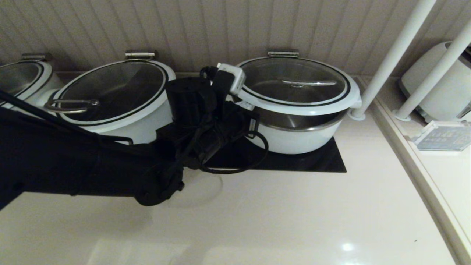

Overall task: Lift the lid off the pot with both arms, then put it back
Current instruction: Open the pot lid completely

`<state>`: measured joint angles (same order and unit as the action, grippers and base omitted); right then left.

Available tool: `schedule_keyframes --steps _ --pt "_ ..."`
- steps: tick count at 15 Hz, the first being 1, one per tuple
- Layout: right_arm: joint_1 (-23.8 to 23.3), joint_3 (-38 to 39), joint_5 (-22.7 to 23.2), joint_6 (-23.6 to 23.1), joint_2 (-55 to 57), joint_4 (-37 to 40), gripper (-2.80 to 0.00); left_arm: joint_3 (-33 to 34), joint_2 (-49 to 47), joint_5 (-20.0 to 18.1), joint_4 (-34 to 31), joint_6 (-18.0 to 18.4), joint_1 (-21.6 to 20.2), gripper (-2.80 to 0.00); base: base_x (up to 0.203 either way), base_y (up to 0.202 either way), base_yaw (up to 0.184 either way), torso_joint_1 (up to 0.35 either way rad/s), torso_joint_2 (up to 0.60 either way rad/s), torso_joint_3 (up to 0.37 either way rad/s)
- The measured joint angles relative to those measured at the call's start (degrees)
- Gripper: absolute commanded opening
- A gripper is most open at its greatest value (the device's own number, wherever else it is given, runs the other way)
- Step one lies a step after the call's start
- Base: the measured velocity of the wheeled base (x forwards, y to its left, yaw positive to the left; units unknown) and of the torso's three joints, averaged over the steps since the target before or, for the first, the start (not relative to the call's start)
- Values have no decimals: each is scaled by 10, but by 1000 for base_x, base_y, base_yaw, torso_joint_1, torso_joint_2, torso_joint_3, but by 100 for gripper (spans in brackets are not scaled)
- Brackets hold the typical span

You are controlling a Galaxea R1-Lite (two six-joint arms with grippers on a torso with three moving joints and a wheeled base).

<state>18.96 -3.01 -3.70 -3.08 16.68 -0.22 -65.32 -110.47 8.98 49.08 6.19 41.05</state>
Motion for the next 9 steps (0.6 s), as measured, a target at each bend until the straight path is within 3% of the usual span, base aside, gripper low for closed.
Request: schedule_keyframes --steps 3,9 --pt "0 24 42 3 -10 4 -280 1 -2 0 0 0 0 -280 0 0 0 0 0 0" --pt "0 30 40 28 -14 2 -280 1 -9 0 3 0 2 -280 0 0 0 0 0 0"
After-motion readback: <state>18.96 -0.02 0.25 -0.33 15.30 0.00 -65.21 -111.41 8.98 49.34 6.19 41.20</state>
